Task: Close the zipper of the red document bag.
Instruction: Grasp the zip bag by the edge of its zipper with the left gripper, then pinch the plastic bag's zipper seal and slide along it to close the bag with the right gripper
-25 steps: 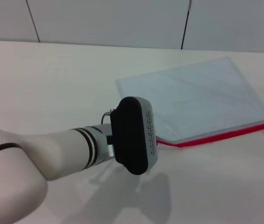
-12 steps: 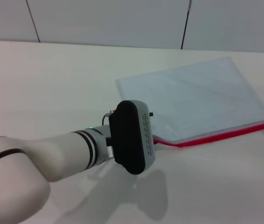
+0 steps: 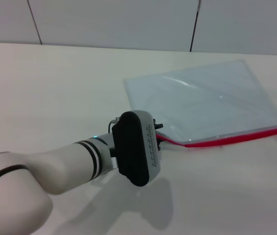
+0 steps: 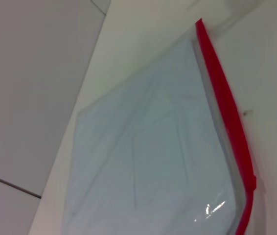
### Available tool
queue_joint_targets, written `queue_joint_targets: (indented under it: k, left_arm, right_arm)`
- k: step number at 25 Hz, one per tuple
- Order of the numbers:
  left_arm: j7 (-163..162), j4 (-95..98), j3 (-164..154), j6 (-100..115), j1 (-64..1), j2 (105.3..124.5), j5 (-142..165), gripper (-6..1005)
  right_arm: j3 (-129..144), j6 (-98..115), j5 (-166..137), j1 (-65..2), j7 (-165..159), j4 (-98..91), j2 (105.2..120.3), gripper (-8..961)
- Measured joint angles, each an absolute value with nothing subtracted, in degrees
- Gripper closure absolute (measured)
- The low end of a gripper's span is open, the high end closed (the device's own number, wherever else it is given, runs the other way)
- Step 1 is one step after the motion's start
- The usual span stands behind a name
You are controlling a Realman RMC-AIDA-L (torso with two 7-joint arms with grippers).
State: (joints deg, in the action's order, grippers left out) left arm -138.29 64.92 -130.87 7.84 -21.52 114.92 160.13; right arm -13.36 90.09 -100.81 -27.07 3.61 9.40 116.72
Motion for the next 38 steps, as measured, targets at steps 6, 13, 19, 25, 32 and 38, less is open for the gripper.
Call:
queue_joint_targets:
  k: [6,13,19,25,32,38]
  left_arm:
    - [-138.01,63.2,-130.88,4.75,-21.34,115.51,160.47,801]
    - [-134.73,61.92,-130.17,-6.3,-17.82,116.03,160.43,927]
    - [-130.75,60.91,-130.21,-15.06,-14.79,116.08,160.21,946]
    - [-130.71,61.11,-130.62,-17.24,-13.94,116.02,160.17,942]
    - [-129.35,61.09,-130.73,-17.32,-13.61,116.04,160.13,936]
    - [-129.13,61.24,-130.77,-17.45,-13.44,116.07,160.13,931]
  right_arm:
    - [-11.25,90.08,-101.0,-27.23,3.6,9.11,116.62,56]
    - [-0.76,89.76,-105.1,-29.9,6.02,5.78,116.32,58]
    - [4.23,87.71,-114.6,-31.87,14.34,4.81,116.29,60]
    - [4.92,79.61,-119.47,-33.93,21.81,6.53,116.48,62]
    - [4.42,70.9,-119.77,-36.28,27.77,10.04,116.62,61]
    - [3.61,68.07,-119.64,-36.96,28.26,10.21,116.63,66]
